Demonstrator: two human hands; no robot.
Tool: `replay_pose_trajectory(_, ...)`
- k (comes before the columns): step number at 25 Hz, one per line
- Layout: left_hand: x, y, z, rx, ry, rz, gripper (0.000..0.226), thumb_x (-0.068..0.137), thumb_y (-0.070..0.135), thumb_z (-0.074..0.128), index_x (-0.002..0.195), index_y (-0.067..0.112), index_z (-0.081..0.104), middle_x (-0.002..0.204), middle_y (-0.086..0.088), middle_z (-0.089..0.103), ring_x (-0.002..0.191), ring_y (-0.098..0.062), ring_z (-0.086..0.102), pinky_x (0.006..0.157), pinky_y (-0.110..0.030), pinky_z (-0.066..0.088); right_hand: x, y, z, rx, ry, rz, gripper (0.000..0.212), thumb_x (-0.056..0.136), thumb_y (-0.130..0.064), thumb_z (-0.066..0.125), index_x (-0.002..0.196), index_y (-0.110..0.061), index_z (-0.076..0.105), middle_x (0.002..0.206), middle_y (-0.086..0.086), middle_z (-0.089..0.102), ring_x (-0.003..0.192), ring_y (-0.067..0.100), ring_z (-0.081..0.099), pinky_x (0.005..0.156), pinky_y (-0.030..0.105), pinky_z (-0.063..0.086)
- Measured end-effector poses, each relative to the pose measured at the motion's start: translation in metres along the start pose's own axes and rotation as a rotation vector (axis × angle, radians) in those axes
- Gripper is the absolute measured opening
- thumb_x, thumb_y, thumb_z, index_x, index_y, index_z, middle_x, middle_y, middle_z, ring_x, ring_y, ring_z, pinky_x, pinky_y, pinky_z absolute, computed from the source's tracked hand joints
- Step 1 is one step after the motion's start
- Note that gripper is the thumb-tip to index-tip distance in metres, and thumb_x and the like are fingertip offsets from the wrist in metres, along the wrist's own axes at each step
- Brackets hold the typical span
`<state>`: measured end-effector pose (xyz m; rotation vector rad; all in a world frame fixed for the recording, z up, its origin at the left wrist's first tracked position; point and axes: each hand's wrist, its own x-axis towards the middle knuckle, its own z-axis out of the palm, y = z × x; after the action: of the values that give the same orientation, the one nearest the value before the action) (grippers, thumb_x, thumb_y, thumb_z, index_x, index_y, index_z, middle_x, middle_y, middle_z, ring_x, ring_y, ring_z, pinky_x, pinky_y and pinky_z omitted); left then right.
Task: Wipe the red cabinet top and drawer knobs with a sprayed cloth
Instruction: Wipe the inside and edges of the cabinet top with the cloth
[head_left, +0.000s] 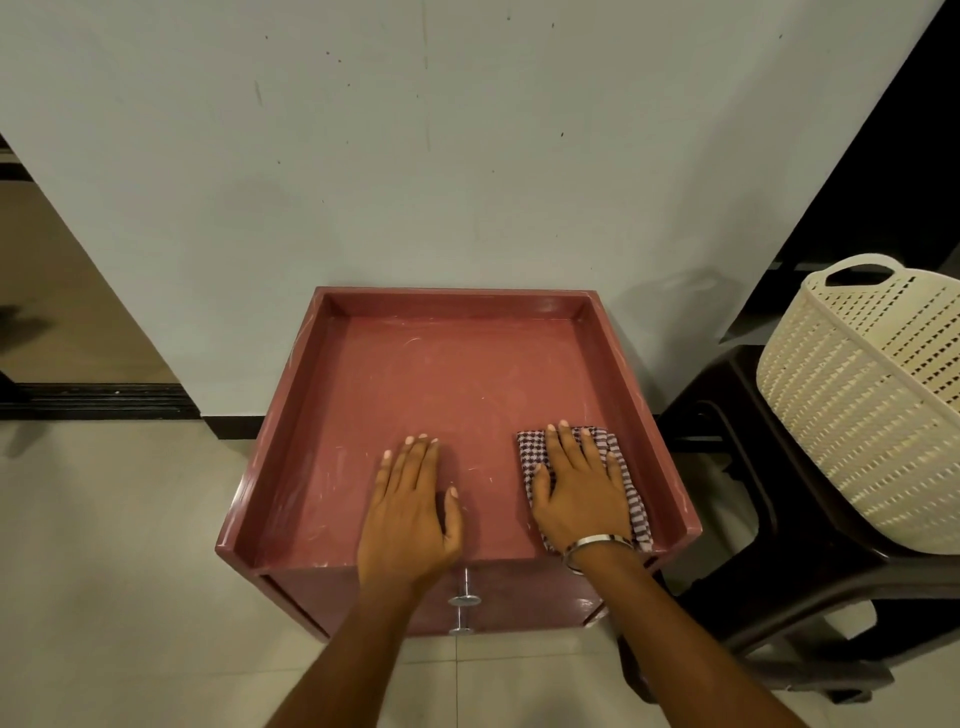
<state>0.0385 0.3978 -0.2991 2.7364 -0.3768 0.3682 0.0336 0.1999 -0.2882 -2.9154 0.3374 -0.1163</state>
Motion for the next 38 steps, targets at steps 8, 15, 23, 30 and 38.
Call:
replay_pose_trajectory(8,-0.001,0.001,0.002,0.005,0.000,-0.010,0.066,0.090,0.041,0.029,0.149,0.010,0.031,0.156,-0.005,0.030,0.147,-0.015,0.018,0.122,-0.036,0.008,0.019,0.005,0.000,-0.026,0.012,0.081,0.067,0.086,-0.043,0.015,0.150,-0.025,0.017,0.159,-0.008,0.016,0.147,0.015,0.010,0.119,0.045,0.011)
replay_pose_trajectory(15,0.000,0.000,0.001,0.015,-0.019,-0.005,0.067,0.091,0.042,0.026,0.150,0.010,0.027,0.158,-0.004,0.025,0.148,-0.014,0.014,0.122,-0.035,0.004,0.036,0.010,0.001,-0.001,-0.028,-0.011,0.060,0.093,-0.043,0.026,0.150,-0.026,0.015,0.159,-0.008,0.012,0.148,0.014,0.007,0.120,0.044,0.010)
replay_pose_trajectory(23,0.000,0.002,0.000,0.015,-0.019,-0.005,0.067,0.091,0.042,0.027,0.149,0.009,0.030,0.156,-0.005,0.029,0.147,-0.014,0.016,0.122,-0.036,0.005,0.053,-0.009,0.006,0.010,-0.006,0.041,0.062,0.092,-0.042,0.025,0.150,-0.022,0.014,0.160,-0.006,0.011,0.148,0.016,0.007,0.120,0.045,0.006)
replay_pose_trajectory(30,0.001,0.001,0.000,0.009,-0.028,-0.007,0.065,0.091,0.041,0.030,0.146,0.007,0.035,0.154,-0.007,0.035,0.146,-0.017,0.023,0.120,-0.037,0.009,0.067,0.006,0.003,0.007,0.059,0.050,0.060,0.088,-0.043,0.030,0.145,-0.025,0.031,0.151,0.008,0.029,0.138,0.029,0.031,0.117,0.047,0.020)
replay_pose_trajectory(38,0.001,0.000,0.002,0.004,-0.051,-0.011,0.067,0.092,0.043,0.026,0.150,0.009,0.027,0.157,-0.004,0.027,0.147,-0.014,0.015,0.122,-0.037,0.007,0.078,-0.012,0.008,0.090,0.026,-0.077,0.056,0.081,-0.047,0.035,0.134,-0.029,0.043,0.146,0.004,0.038,0.140,0.024,0.029,0.117,0.050,0.015)
